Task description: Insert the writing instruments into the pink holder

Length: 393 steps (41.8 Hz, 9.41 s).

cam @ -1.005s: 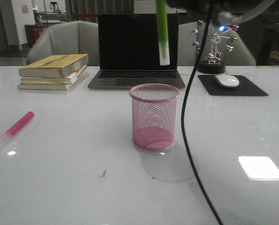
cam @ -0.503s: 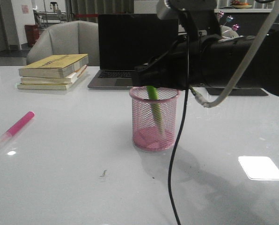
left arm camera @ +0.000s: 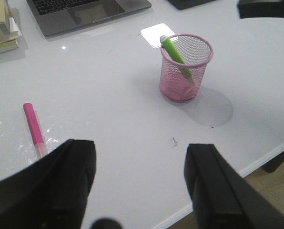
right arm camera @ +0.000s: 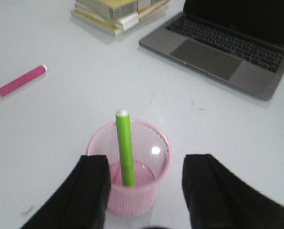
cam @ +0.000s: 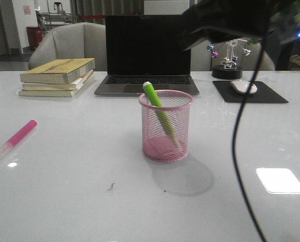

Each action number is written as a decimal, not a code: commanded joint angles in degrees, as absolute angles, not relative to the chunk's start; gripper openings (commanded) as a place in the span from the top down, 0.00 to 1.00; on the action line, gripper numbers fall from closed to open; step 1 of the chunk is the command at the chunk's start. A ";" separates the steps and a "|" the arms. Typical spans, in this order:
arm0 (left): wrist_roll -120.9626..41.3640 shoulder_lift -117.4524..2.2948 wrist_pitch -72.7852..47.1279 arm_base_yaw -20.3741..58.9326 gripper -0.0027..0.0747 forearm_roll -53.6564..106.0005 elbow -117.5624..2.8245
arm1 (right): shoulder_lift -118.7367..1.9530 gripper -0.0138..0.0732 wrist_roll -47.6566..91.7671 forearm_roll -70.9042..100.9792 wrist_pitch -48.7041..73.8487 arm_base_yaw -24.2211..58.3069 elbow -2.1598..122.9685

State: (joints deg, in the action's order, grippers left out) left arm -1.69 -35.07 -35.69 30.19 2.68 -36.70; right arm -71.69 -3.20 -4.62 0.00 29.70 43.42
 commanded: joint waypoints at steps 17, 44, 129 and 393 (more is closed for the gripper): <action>-1.38 -35.47 -31.69 30.53 0.38 3.27 -38.27 | -43.76 0.31 -3.06 -2.34 30.81 29.76 41.44; -0.65 -71.26 -42.72 11.74 0.37 2.30 -54.95 | -41.54 0.31 -3.06 -2.34 30.76 29.76 40.26; -1.32 -114.80 -43.44 7.59 0.85 0.92 -89.12 | -41.54 0.31 -3.06 -2.34 30.76 29.76 40.26; 6.13 1.36 1.22 4.67 0.85 -1.59 0.53 | -33.39 0.77 -3.06 -3.87 35.75 29.76 33.48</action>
State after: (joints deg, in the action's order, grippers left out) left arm 5.90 0.24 -4.63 4.61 -2.13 0.36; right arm -33.49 -3.23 -3.02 39.23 29.70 31.92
